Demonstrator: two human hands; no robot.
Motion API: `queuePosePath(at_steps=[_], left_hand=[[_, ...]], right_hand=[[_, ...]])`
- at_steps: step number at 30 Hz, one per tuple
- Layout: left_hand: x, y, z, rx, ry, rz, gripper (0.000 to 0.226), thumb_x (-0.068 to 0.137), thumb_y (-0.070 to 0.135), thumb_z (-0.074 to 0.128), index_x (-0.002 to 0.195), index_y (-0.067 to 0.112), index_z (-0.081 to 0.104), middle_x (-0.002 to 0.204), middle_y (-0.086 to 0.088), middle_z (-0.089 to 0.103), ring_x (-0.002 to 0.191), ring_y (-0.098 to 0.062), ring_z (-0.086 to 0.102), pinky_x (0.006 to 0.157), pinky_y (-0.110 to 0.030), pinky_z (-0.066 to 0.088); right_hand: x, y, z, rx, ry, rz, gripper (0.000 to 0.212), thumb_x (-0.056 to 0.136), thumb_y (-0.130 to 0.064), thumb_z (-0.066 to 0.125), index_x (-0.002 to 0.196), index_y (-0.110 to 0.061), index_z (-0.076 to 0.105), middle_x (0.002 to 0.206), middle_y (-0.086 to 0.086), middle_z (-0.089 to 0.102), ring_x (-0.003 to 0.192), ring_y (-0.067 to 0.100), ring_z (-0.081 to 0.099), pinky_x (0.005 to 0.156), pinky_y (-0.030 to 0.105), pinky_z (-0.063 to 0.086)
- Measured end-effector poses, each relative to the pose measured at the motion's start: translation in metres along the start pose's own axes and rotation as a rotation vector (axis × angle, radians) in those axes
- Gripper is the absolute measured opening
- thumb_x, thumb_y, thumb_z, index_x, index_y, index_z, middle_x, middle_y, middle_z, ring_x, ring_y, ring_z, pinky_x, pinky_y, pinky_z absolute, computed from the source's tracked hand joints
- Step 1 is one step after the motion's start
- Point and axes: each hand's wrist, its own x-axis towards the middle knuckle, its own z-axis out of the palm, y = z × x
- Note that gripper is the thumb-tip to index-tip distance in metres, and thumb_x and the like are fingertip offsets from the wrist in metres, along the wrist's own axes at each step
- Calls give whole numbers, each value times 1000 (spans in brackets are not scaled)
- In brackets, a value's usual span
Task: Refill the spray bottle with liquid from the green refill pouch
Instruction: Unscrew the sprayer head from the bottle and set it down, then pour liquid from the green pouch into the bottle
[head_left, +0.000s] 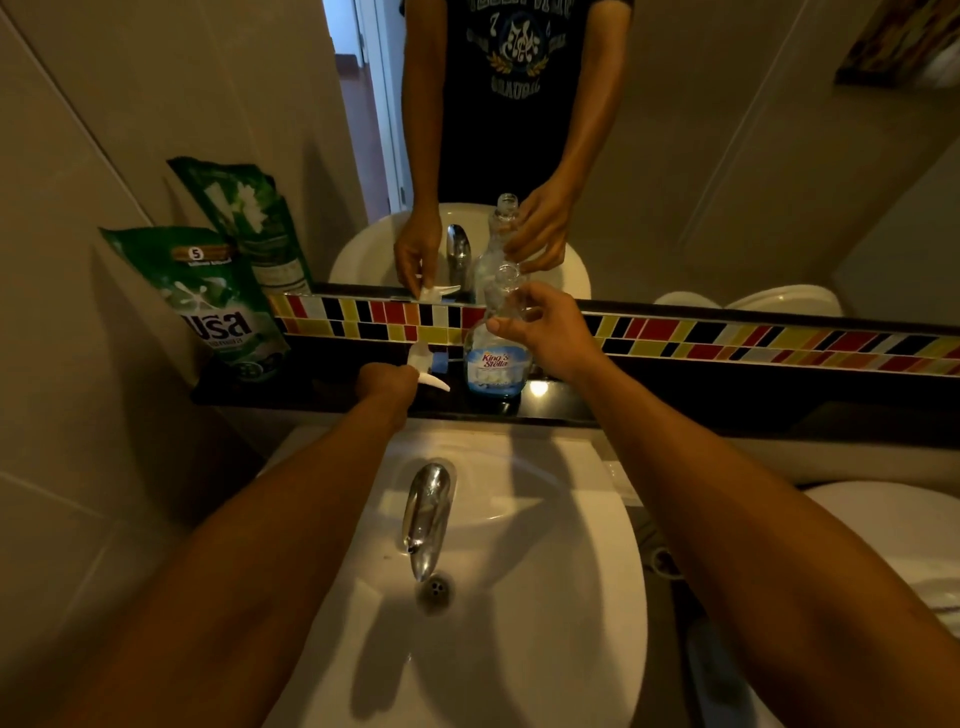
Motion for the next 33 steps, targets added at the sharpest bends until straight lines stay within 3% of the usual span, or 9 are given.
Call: queuePosePath(at_steps=[6, 11, 15, 19, 22, 26, 30, 33], left_hand=[[3, -1, 3, 184, 63, 53, 28, 96, 14, 63, 123, 5, 60, 118, -16, 66, 101, -30, 68, 74, -32, 54], [4, -3, 6, 263, 90, 104, 22, 97, 16, 64, 116, 4, 65, 112, -15, 69, 97, -29, 69, 75, -32, 56], [0, -6, 7, 309, 69, 177, 24, 95, 9, 65, 119, 5, 67, 116, -17, 68, 104, -33, 68, 90, -44, 58], [-12, -4, -2, 338, 82, 296, 25, 96, 8, 63, 121, 4, 65, 116, -16, 66, 109, -33, 65, 92, -44, 56], [-22, -1, -14, 394, 124, 405, 14, 98, 17, 61, 101, 4, 67, 102, -13, 67, 100, -31, 67, 76, -36, 52], [-44, 7, -34, 518, 192, 577, 24, 96, 20, 62, 116, 6, 66, 115, -13, 65, 108, -31, 62, 76, -34, 42], [-64, 16, -61, 631, 207, 621, 45, 96, 24, 62, 139, 14, 57, 135, -12, 61, 122, -33, 58, 91, -42, 49], [-77, 17, -86, 654, 230, 636, 47, 95, 27, 62, 140, 18, 56, 134, -11, 62, 119, -34, 59, 91, -43, 51]], right_hand=[[1, 0, 0, 21, -3, -3, 43, 92, -16, 77, 132, -11, 63, 124, 4, 69, 106, 8, 64, 79, 18, 52], [1, 1, 1, 27, 15, 5, 44, 92, -12, 76, 133, -9, 62, 123, 4, 68, 100, 4, 63, 77, 17, 54], [-3, 1, 3, 52, 17, 16, 52, 92, -9, 75, 140, -10, 56, 127, 0, 64, 99, 0, 61, 78, 16, 53], [-9, 4, 5, 111, 48, 39, 68, 92, -15, 76, 152, -20, 44, 144, 1, 57, 121, 12, 59, 85, 22, 55], [-19, 6, 7, 151, 211, 67, 58, 97, -19, 69, 150, -20, 45, 143, 4, 56, 122, 16, 58, 81, 20, 53], [-38, 6, 13, -9, 443, -11, 37, 98, -22, 67, 132, -18, 54, 128, 5, 58, 107, 14, 62, 71, 16, 51], [-58, 1, 24, -115, 385, -57, 26, 100, -25, 63, 124, -20, 54, 123, 0, 55, 108, 18, 65, 79, 37, 64], [-68, -7, 38, -170, 346, -137, 23, 100, -24, 63, 122, -19, 55, 115, -5, 53, 99, 15, 63, 80, 35, 61]])
